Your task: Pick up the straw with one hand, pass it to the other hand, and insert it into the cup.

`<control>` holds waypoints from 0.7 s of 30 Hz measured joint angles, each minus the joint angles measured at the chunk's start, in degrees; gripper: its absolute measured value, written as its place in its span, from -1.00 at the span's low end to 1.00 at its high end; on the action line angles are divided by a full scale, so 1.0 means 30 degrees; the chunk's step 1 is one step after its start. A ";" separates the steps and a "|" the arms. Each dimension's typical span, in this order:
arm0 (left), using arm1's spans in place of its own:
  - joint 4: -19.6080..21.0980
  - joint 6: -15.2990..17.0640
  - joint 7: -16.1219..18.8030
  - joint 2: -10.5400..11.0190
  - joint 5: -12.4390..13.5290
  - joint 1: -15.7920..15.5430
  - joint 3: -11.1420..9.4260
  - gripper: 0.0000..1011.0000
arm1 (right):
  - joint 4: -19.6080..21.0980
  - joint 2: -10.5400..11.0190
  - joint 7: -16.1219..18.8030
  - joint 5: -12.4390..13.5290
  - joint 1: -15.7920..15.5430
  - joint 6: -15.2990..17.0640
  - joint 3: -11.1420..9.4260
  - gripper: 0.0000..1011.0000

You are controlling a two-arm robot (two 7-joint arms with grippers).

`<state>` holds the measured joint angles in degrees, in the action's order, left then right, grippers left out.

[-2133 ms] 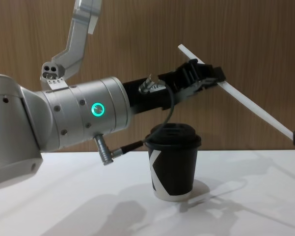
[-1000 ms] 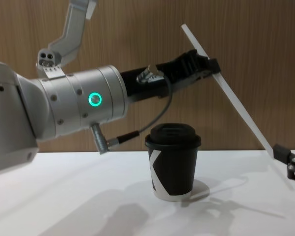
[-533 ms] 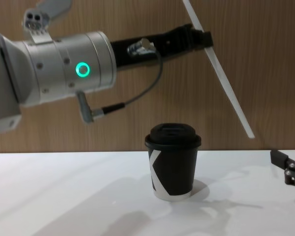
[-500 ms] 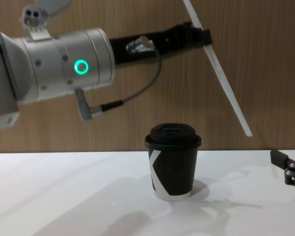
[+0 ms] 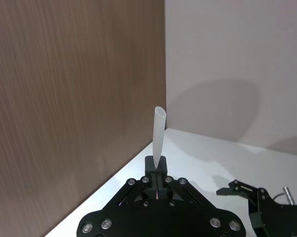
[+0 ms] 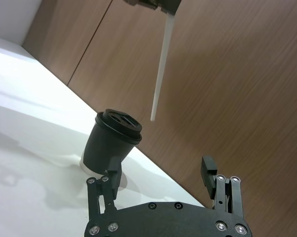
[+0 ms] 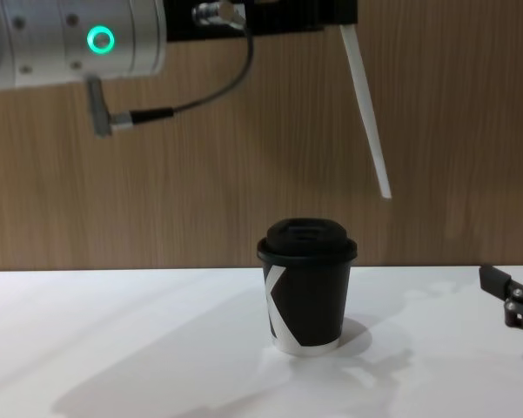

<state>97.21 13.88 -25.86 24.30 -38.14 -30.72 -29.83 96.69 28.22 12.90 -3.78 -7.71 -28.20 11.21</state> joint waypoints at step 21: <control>0.1521 0.2198 -0.0477 0.2310 0.1061 -0.1835 -0.0592 -0.98 | -0.0001 -0.0001 0.0000 0.0000 0.0000 -0.0001 0.0000 0.98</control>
<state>101.78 20.48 -27.29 31.22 -34.96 -36.22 -31.61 96.68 28.21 12.90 -3.78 -7.71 -28.20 11.21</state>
